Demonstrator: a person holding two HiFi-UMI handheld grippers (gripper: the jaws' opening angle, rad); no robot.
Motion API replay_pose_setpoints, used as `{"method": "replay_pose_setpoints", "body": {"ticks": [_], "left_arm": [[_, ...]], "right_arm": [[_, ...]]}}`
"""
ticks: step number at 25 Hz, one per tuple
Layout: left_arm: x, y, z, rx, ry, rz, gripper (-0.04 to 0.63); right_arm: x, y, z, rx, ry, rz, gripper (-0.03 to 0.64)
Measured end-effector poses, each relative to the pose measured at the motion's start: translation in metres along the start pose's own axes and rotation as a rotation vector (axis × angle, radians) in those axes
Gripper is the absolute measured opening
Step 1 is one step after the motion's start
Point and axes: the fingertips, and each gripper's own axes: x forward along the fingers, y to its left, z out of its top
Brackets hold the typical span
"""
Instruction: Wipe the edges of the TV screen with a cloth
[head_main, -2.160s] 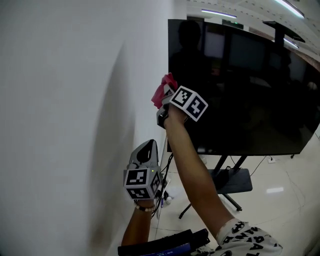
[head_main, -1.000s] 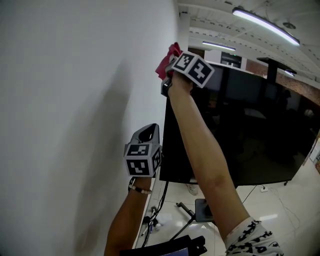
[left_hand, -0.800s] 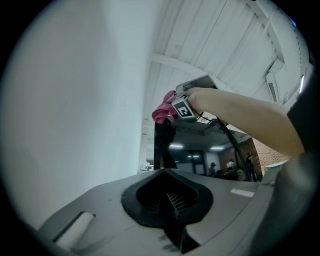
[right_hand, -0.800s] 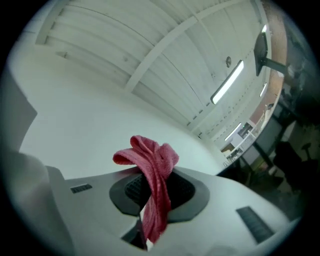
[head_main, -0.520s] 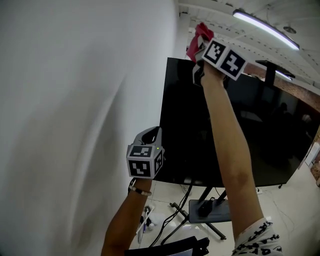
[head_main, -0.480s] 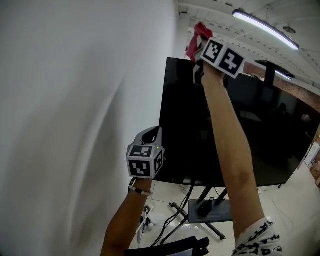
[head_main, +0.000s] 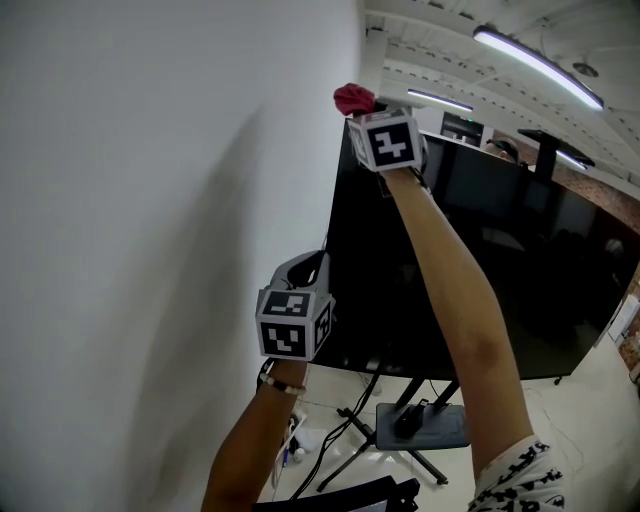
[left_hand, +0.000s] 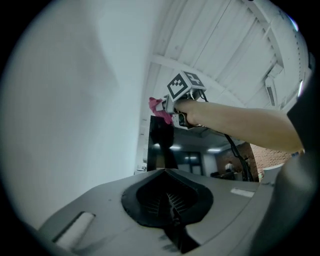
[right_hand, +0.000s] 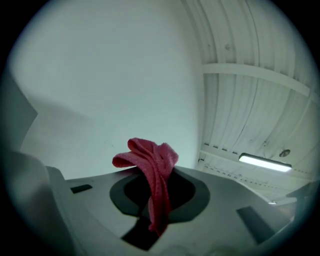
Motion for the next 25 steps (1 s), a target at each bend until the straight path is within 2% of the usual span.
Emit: {"method": "replay_pose_setpoints", "body": {"ticks": [3,7,11,17,20,25], "left_arm": [[0.008,0.004,0.008,0.019,0.014,0.005,0.000],[0.013,0.007,0.032,0.035,-0.001,0.001,0.000],[0.009,0.005,0.043,0.065,-0.010,-0.007,0.000],[0.006,-0.001,0.055,0.100,-0.022,-0.020,0.000],[0.007,-0.012,0.057,0.116,-0.018,-0.049,0.000],[0.016,-0.043,0.052,0.096,-0.011,-0.126,0.000]], "right_arm": [[0.004,0.007,-0.013,-0.007,0.031,0.013,0.075],[0.006,0.021,-0.009,-0.058,0.032,0.064,0.075],[0.008,0.019,-0.011,-0.150,0.075,0.077,0.077],[0.003,0.003,-0.014,-0.152,0.138,0.097,0.077],[-0.007,-0.014,-0.032,-0.155,0.203,0.067,0.077],[-0.029,-0.044,-0.042,-0.164,0.227,0.013,0.077]]}}
